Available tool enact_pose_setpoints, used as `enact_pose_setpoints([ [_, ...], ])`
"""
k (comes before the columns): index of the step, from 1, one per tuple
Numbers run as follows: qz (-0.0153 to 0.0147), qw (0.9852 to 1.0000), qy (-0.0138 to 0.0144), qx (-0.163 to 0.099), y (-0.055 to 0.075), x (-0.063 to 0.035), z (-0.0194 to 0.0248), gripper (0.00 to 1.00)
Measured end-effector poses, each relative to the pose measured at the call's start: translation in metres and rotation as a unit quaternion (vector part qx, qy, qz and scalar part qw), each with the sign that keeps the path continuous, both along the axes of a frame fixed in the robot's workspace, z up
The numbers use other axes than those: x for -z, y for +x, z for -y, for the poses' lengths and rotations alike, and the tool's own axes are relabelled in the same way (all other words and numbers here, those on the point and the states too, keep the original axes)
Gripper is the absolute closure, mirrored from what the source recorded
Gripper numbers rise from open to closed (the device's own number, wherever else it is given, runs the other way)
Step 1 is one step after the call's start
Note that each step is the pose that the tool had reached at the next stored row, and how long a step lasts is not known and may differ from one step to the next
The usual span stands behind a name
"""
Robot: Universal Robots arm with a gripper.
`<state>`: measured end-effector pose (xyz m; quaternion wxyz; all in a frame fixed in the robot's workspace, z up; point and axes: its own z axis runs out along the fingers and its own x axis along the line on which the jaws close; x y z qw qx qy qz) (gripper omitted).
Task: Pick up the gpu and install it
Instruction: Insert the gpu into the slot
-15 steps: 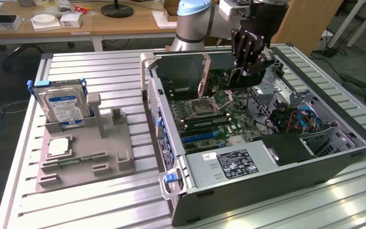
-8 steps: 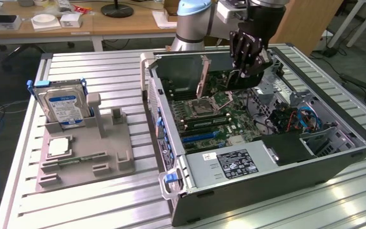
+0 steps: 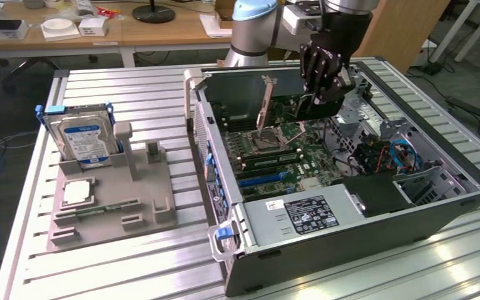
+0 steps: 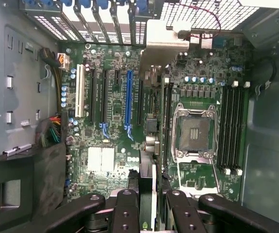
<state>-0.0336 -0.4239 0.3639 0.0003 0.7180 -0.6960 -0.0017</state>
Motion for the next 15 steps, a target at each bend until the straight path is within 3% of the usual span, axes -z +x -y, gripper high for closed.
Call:
enact_pose_setpoints([
  [7,0.0000,1.0000,0.0001,-0.001,-0.0001,0.0001,0.0000,0.73],
  [11,0.0001,0.9997,0.0001,-0.024,0.0000,0.0006,0.0000,0.73],
  [15,0.0000,0.9997,0.0000,-0.024,-0.0001,0.0006,0.0000,0.73],
])
